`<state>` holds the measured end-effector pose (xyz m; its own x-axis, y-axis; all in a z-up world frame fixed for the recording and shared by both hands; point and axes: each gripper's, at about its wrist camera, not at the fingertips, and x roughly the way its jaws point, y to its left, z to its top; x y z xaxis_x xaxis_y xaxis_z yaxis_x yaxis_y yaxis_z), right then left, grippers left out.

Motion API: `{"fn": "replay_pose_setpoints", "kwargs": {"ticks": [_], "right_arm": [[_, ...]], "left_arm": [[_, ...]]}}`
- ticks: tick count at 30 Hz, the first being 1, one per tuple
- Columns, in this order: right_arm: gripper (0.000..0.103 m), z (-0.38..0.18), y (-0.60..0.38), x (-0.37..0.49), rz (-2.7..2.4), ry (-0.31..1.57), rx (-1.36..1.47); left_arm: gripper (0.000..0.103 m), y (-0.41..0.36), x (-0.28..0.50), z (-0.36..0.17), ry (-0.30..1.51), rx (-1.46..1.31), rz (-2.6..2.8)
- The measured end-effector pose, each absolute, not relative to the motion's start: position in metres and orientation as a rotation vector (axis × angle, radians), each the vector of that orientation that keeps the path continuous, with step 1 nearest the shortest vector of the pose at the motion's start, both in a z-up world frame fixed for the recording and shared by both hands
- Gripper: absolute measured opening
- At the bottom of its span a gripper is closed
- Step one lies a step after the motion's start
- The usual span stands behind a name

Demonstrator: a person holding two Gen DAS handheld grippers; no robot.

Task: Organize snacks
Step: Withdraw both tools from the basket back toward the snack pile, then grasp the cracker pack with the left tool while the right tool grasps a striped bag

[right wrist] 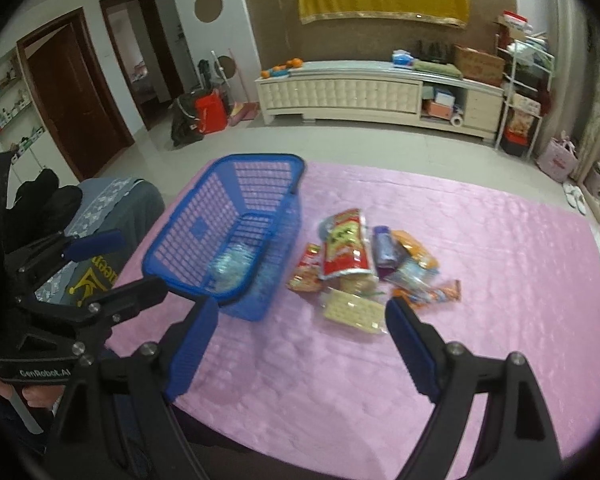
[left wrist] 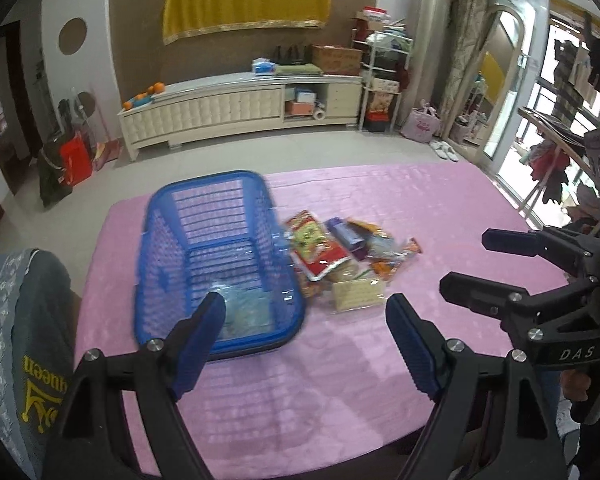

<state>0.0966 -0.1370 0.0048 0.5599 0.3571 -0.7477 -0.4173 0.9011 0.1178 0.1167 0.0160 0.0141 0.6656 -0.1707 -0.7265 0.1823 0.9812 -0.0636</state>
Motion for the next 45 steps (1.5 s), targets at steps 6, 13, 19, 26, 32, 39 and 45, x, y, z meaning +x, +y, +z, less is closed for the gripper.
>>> {"fn": "replay_pose_setpoints", "kwargs": {"ticks": [6,13,19,26,32,39,45], "right_arm": [[0.089,-0.008,-0.173,0.098,0.413,0.891,-0.074],[0.089,-0.029,-0.206,0.105,0.378,0.931,-0.057],[0.089,-0.049,-0.226,0.115,0.361,0.967,-0.037],[0.089,-0.075,-0.233,0.129,0.355,1.007,-0.036],[0.089,-0.097,-0.237,0.147,0.353,1.038,-0.068],[0.089,-0.131,-0.243,0.175,0.367,1.098,-0.062],[0.089,-0.16,-0.25,0.194,0.373,1.14,-0.028]], "left_arm": [[0.081,-0.018,0.125,-0.003,0.839,0.015,-0.236],[0.081,-0.047,0.137,-0.03,0.895,-0.003,-0.26],[0.081,-0.064,0.149,-0.043,0.916,0.044,-0.281],[0.081,-0.072,0.169,-0.065,0.961,0.11,-0.296],[0.081,-0.09,0.186,-0.094,1.001,0.244,-0.342],[0.081,-0.109,0.214,-0.13,1.051,0.368,-0.383],[0.081,-0.118,0.236,-0.165,1.087,0.434,-0.385]]}}
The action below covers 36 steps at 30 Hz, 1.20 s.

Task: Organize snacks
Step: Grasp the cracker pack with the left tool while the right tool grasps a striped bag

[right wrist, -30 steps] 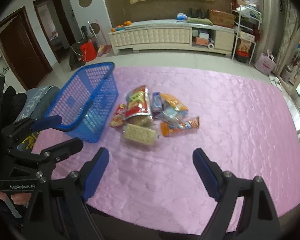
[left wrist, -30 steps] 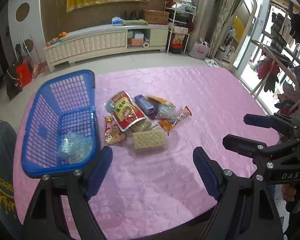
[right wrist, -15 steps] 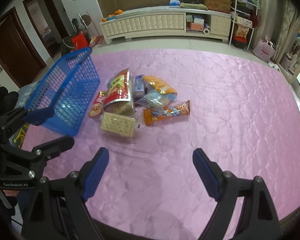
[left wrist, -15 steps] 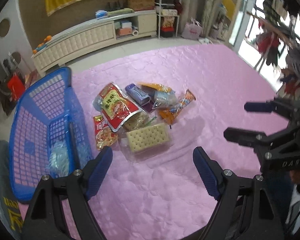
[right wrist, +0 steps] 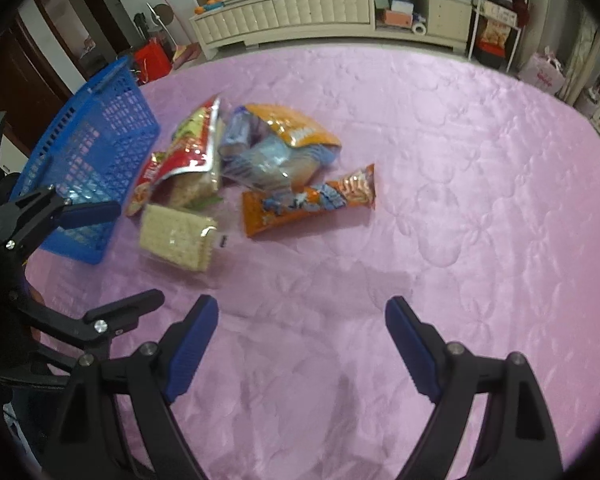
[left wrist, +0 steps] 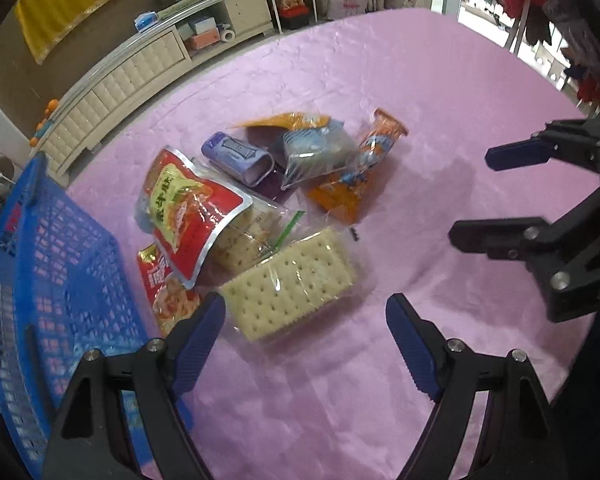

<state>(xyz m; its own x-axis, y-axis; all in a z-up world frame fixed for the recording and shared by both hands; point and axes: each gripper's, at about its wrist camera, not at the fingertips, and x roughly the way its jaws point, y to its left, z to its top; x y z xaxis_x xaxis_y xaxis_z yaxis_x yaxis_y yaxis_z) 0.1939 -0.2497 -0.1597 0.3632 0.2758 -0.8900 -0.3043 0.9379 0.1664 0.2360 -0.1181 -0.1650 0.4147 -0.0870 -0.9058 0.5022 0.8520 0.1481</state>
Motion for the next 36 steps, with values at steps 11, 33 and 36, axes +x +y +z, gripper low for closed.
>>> {"fn": "replay_pose_setpoints", "kwargs": {"ticks": [11,33,36], "right_arm": [[0.089,-0.176,-0.263,0.21,0.394,1.156,0.034],[0.089,-0.174,-0.277,0.204,0.39,1.18,0.055],[0.089,-0.168,-0.276,0.203,0.381,1.172,0.049]], "left_arm": [[0.081,-0.119,0.255,-0.19,1.059,0.511,-0.365],[0.066,-0.111,0.267,-0.195,1.141,0.381,-0.398],[0.063,-0.108,0.254,-0.194,1.14,0.354,-0.388]]}}
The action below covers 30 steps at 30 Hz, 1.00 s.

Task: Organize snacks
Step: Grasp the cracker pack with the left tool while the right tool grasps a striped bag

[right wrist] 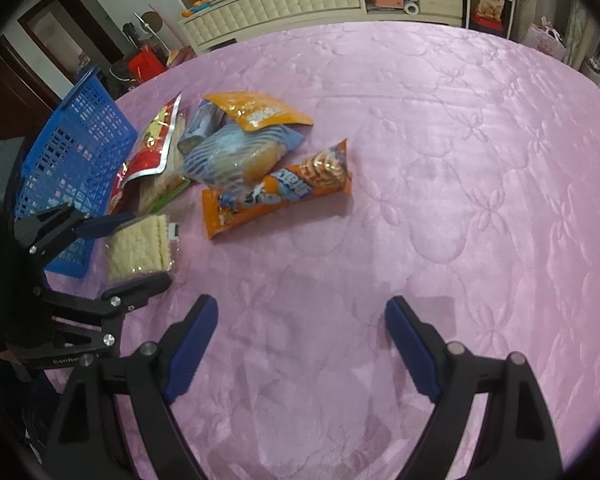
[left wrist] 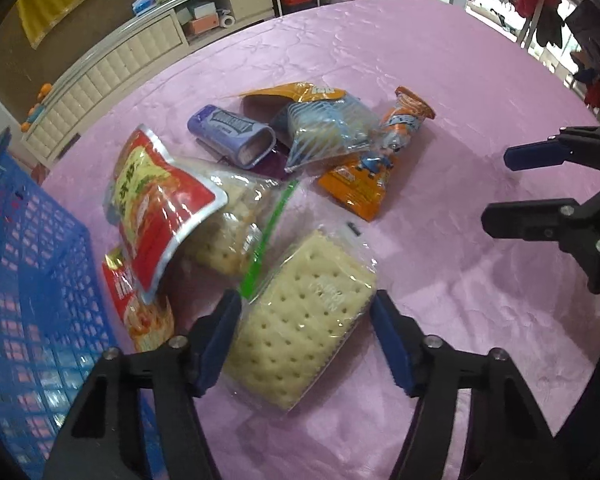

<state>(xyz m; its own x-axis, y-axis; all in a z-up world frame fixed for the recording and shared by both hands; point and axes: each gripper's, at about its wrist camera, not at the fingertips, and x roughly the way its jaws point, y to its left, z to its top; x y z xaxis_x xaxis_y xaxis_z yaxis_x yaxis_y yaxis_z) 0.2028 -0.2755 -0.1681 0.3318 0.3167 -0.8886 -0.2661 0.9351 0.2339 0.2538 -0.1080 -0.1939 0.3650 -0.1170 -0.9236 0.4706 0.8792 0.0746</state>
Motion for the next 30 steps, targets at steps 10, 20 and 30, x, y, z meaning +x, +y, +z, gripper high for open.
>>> {"fn": "replay_pose_setpoints", "kwargs": {"ticks": [10,20,30], "right_arm": [[0.089,-0.143,-0.265,0.213,0.388,1.144,0.014],[0.089,-0.141,-0.225,0.255,0.46,1.129,-0.073],[0.088,-0.17,-0.204,0.297,0.541,1.15,-0.146]], "left_arm": [[0.063,-0.091,0.235,-0.152,1.013,0.235,-0.315],[0.063,-0.078,0.254,-0.135,0.984,0.173,-0.218],[0.063,-0.081,0.279,-0.139,1.002,0.126,-0.222]]}}
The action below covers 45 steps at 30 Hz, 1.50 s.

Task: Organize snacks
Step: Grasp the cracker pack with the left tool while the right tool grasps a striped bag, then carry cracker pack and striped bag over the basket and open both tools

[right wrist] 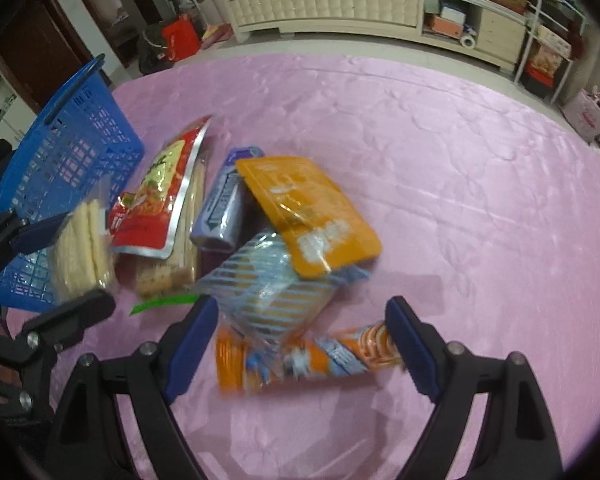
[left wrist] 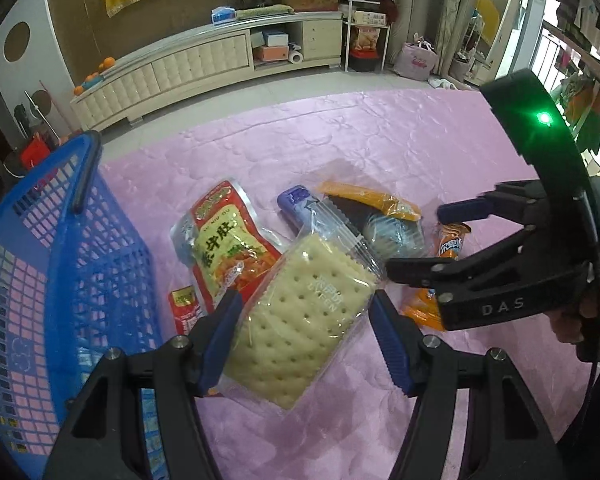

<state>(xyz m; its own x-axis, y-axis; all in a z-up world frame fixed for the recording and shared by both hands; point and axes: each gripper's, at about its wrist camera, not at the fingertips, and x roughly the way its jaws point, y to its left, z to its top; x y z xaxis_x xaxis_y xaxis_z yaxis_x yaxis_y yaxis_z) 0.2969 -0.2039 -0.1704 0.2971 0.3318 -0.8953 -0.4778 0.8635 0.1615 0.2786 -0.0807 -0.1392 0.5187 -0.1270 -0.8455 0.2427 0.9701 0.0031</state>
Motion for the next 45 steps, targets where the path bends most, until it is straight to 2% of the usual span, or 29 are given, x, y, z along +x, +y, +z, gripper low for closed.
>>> {"fn": "replay_pose_setpoints", "kwargs": {"ticks": [6,9,11,17,27,45], "right_arm": [[0.088,-0.179,-0.201,0.304,0.591,1.159,-0.144],[0.079,-0.179,-0.202,0.299,0.608,1.133,-0.144],[0.061,-0.175,-0.206,0.291,0.614,1.108,-0.161],[0.05,-0.167,-0.212,0.277,0.607,1.06,-0.166],[0.049,-0.131,-0.219,0.233,0.594,1.009,-0.165],[0.049,-0.025,-0.192,0.143,0.571,0.86,-0.198]], "left_arm": [[0.063,-0.078,0.28,-0.142,1.008,0.111,-0.223],[0.063,-0.078,0.278,-0.142,1.009,0.104,-0.227],[0.063,-0.078,0.277,-0.142,1.007,0.105,-0.228],[0.063,-0.078,0.273,-0.139,1.001,0.093,-0.221],[0.063,-0.08,0.247,-0.117,0.959,0.09,-0.223],[0.063,-0.036,0.152,-0.031,0.766,0.09,-0.207]]}}
